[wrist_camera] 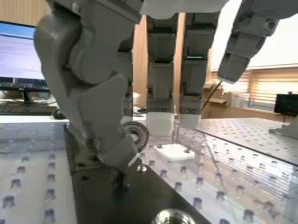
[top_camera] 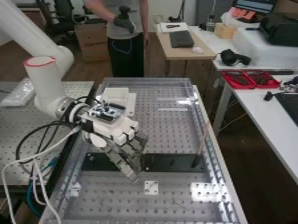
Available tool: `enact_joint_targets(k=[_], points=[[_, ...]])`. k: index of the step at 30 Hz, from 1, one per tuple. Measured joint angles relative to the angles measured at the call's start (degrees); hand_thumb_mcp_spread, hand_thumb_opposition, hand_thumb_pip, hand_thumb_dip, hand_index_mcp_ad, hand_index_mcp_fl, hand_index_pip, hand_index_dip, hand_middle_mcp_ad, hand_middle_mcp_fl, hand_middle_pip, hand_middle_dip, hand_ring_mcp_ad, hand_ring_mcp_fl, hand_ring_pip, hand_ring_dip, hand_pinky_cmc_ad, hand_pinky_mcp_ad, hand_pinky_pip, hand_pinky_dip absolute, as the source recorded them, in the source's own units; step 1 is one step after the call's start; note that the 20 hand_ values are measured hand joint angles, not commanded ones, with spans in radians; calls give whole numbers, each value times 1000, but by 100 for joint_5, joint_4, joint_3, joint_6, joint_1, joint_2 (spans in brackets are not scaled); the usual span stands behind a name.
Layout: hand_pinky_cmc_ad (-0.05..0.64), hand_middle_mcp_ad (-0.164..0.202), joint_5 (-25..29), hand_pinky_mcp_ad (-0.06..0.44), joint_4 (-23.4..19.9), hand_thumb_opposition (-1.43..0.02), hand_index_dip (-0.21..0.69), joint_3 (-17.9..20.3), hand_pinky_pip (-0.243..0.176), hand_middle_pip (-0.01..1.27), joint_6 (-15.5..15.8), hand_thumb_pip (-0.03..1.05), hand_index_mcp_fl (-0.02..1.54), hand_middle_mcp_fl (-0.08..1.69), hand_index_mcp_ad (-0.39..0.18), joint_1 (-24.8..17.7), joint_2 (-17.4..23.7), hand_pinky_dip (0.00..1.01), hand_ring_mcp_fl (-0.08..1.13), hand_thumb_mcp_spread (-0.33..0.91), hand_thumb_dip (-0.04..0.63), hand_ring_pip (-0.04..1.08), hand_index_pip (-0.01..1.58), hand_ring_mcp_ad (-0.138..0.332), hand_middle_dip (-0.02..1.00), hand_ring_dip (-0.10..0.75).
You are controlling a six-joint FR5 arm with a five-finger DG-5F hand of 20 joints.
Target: Grab the bearing and place it in the white container
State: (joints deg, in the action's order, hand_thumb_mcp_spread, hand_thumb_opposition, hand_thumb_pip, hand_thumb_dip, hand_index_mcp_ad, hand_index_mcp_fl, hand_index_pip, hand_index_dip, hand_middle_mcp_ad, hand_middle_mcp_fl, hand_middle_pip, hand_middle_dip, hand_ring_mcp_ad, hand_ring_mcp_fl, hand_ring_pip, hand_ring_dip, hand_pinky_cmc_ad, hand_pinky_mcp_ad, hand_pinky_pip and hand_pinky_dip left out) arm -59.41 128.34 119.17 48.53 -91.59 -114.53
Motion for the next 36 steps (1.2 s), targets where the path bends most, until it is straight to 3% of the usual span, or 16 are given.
enact_joint_targets(k=[18,30,36], points=[[342,51,-41,295,-175,-1040,51,92,37,1077,130,578,459,609,-176,-140,418,269,407,534,297,677,1429,80,749,510],[342,51,230,295,-213,-1044,51,402,37,1075,451,574,463,613,-176,-671,1336,269,407,536,297,679,1429,84,752,510],[342,51,506,295,-135,-1047,51,544,37,1072,755,574,469,611,-182,-1112,1731,269,426,536,297,679,1426,80,752,510]])
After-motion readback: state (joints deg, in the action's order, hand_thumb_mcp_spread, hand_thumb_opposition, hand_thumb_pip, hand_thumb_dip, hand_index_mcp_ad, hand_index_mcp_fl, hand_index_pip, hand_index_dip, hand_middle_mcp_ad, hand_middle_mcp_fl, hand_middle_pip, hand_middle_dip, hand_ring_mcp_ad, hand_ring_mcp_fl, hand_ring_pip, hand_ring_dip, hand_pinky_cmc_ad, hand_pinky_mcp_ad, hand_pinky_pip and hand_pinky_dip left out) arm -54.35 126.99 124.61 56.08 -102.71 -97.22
